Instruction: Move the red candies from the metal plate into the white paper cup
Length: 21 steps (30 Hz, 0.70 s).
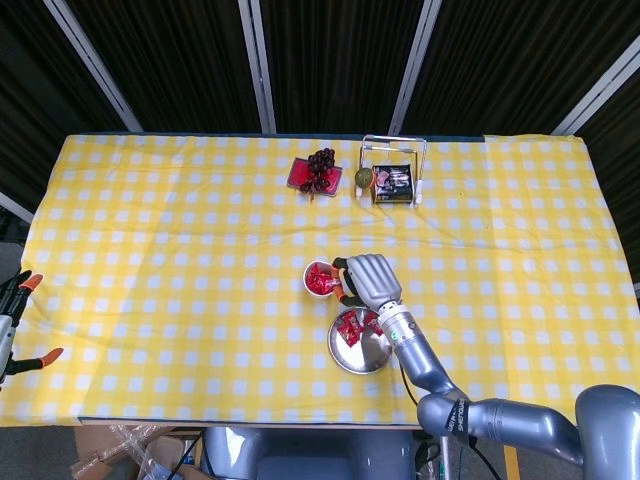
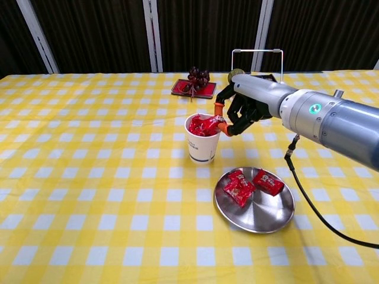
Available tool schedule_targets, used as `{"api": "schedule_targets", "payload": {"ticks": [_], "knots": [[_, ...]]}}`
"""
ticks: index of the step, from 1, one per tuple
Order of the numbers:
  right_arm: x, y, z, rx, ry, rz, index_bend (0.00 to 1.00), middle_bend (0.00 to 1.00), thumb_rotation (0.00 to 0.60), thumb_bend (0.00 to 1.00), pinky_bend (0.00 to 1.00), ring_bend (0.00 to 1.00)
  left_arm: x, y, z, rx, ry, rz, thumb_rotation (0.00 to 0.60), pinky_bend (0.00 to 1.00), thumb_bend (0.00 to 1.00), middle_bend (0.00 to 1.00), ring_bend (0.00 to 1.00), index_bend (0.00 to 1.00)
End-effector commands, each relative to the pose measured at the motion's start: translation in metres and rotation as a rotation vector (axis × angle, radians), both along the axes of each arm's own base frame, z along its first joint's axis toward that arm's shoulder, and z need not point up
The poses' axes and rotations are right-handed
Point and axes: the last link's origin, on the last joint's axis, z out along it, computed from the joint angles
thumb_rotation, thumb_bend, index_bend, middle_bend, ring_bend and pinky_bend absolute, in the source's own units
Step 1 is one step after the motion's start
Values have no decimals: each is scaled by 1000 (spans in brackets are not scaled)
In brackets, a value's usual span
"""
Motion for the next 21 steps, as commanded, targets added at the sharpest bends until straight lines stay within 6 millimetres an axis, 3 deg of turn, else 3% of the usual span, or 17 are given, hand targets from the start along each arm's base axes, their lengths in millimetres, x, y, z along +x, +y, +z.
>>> {"api": "schedule_targets", "payload": {"ticks": [1, 5, 13, 21], "knots": [[0, 0, -3, 4, 1, -4, 606, 828, 600, 519, 947, 932, 0, 0, 0, -1, 0, 0, 600, 0, 10, 0, 0, 0], [0, 0, -6, 3, 3, -2, 576, 828, 600, 521, 947, 932, 0, 0, 0, -1, 0, 0, 600, 0, 10, 0, 0, 0], [3, 2, -6, -9, -2, 14, 340, 828, 600, 471, 947, 932, 0, 0, 0, -2, -2, 2, 600, 0, 10, 0, 0, 0], [7, 6, 1, -27, -11, 33, 300, 828, 600, 468, 947, 932, 1, 0, -1, -2, -1, 1, 600, 0, 10, 0, 0, 0]]}}
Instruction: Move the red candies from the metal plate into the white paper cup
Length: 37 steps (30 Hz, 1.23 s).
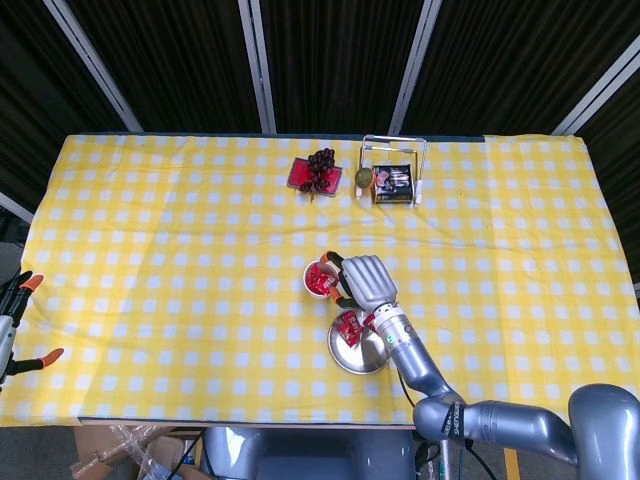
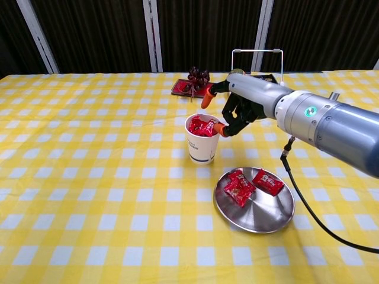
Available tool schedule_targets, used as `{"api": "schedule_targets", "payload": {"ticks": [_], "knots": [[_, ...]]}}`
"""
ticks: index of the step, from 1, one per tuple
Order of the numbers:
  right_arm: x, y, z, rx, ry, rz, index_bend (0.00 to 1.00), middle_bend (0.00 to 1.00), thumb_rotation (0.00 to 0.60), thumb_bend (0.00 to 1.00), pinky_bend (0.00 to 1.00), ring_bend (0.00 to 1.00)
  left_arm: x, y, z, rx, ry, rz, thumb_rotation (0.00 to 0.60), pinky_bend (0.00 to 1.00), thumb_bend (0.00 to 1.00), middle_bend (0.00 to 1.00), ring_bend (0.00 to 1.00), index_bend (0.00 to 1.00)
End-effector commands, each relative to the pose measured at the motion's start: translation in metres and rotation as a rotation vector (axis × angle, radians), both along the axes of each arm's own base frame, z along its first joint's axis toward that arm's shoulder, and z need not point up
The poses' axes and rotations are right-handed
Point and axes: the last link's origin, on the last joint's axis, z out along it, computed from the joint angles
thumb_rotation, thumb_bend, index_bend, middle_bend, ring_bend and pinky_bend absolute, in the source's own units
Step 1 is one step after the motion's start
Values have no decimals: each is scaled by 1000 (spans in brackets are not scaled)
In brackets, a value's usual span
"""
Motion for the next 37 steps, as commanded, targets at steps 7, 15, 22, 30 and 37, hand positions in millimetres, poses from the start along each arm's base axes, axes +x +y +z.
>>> {"api": "schedule_targets", "payload": {"ticks": [7, 15, 22, 30, 37], "knots": [[-4, 5, 18, -46, -7, 5, 288, 828, 600, 468, 937, 932, 0, 0, 1, 6, -1, -2, 600, 0, 12, 0, 0, 0], [-40, 33, 70, -167, 13, 36, 278, 637, 600, 468, 780, 729, 1, 0, 1, 20, 2, -18, 600, 0, 29, 0, 0, 0], [-106, 81, 130, -284, 143, 33, 15, 153, 600, 452, 295, 111, 2, -2, -1, 27, 31, -42, 600, 0, 29, 0, 0, 0], [-169, 142, 171, -337, 312, -53, 0, 0, 600, 359, 0, 0, 2, -6, -4, 29, 94, -57, 600, 0, 22, 0, 0, 0], [-198, 178, 192, -397, 353, -85, 0, 0, 600, 349, 0, 0, 4, -8, -5, 69, 134, -90, 600, 0, 18, 0, 0, 0]]}}
